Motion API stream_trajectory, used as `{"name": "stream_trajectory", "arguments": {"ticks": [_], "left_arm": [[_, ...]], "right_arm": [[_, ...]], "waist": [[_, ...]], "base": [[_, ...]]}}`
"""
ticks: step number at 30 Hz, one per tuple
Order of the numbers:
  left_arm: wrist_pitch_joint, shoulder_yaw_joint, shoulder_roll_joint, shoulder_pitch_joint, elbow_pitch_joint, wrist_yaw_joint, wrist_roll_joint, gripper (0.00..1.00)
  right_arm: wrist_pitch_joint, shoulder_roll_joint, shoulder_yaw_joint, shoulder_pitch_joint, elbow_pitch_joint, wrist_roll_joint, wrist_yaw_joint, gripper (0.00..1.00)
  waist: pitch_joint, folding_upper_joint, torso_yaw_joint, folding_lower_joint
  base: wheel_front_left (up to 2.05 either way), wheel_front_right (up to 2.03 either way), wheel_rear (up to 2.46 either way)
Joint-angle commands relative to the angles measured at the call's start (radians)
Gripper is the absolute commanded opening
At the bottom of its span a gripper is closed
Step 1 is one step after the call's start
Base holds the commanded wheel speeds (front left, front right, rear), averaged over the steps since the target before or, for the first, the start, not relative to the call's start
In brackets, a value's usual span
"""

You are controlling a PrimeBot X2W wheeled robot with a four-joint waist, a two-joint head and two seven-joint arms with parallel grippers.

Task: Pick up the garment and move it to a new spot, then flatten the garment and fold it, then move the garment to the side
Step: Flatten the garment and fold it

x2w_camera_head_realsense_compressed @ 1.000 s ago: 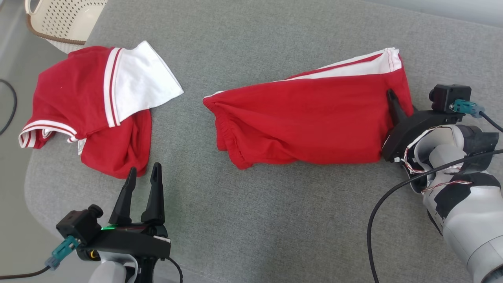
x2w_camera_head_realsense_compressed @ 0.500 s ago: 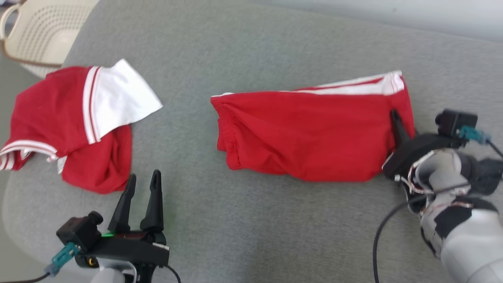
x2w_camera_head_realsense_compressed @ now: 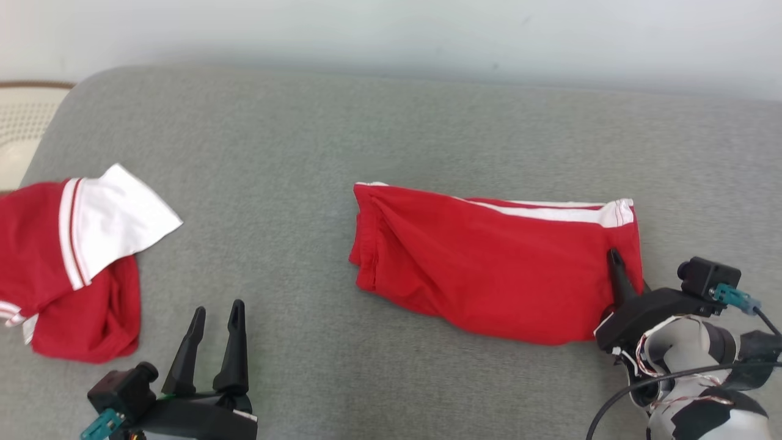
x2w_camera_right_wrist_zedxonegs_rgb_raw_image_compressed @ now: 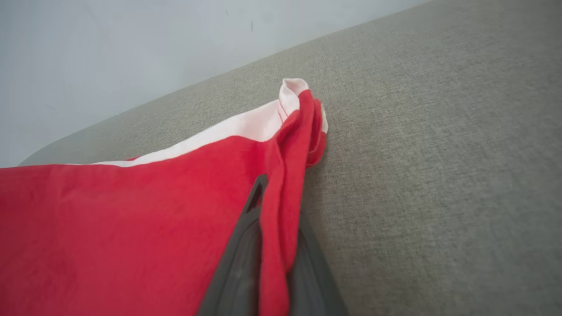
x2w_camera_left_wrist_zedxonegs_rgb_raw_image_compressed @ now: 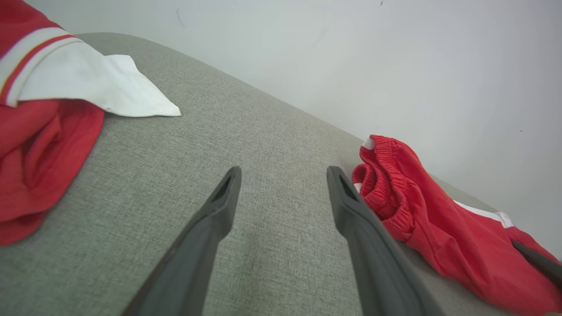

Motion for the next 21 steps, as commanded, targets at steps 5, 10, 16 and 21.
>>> {"name": "stream_trajectory", "arguments": {"ticks": [5, 10, 16, 21], "left_arm": [[-0.001, 0.005, 0.002, 0.047, 0.0, 0.006, 0.008, 1.0], [-0.001, -0.015, 0.002, 0.069, -0.009, 0.006, 0.032, 1.0], [-0.001, -0.007, 0.001, 0.085, -0.018, 0.008, 0.029, 1.0], [-0.001, -0.016, 0.001, 0.089, -0.012, 0.007, 0.023, 1.0]], "right_arm": [[0.0, 0.02, -0.045, 0.05, -0.016, -0.032, -0.001, 0.0], [-0.001, 0.027, -0.1, 0.066, -0.057, -0.08, -0.001, 0.0], [-0.001, 0.047, -0.058, 0.078, -0.222, -0.195, -0.001, 0.0], [-0.001, 0.083, 0.048, 0.071, -0.298, -0.204, -0.001, 0.0]], "waist": [[-0.052, 0.0, -0.058, 0.0001], [-0.061, 0.0, -0.046, 0.0001], [-0.056, 0.0, -0.033, 0.0001], [-0.053, 0.0, -0.02, 0.0001]], "base": [[0.0, 0.0, 0.0], [0.0, 0.0, 0.0], [0.0, 0.0, 0.0], [0.0, 0.0, 0.0]]}}
